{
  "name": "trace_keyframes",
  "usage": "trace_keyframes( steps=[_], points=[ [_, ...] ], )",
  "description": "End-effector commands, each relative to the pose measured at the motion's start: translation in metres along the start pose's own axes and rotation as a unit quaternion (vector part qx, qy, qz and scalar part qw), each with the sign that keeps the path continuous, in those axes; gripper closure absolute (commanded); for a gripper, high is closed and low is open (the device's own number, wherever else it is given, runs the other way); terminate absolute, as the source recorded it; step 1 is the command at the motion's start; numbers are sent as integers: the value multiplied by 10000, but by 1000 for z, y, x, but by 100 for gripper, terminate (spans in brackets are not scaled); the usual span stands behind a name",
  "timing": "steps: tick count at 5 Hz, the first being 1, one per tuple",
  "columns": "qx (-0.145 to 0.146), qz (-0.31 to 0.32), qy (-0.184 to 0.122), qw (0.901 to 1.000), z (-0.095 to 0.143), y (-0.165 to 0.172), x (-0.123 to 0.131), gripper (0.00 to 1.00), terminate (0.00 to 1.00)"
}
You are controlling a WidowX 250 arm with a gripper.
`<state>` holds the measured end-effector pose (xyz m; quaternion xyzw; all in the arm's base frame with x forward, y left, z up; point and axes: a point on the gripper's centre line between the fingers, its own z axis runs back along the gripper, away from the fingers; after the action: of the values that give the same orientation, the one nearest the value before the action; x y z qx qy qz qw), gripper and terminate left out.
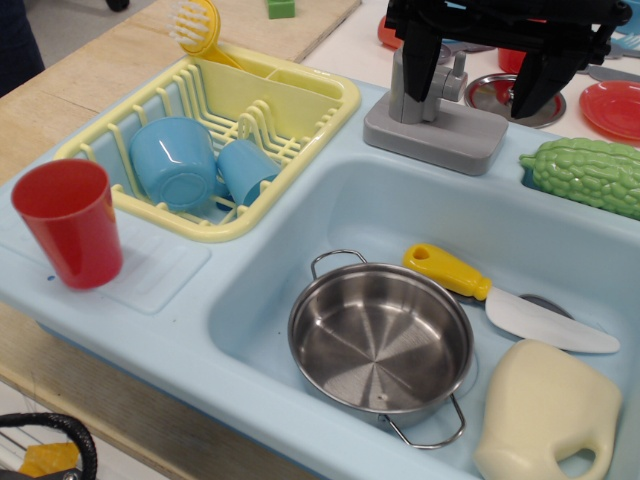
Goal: Turn lever vertical to front
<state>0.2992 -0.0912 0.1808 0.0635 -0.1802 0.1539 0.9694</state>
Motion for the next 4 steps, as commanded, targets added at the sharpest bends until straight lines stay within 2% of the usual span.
trace_keyframes(
  steps=[1,2,4],
  points=[
    [0,0,0,10000,0,0,0,0,0],
    [68,-117,-175,9998,-2,0,14,0,0],
    [-19,-459,-549,9974,-7,-2,35,0,0]
  ],
)
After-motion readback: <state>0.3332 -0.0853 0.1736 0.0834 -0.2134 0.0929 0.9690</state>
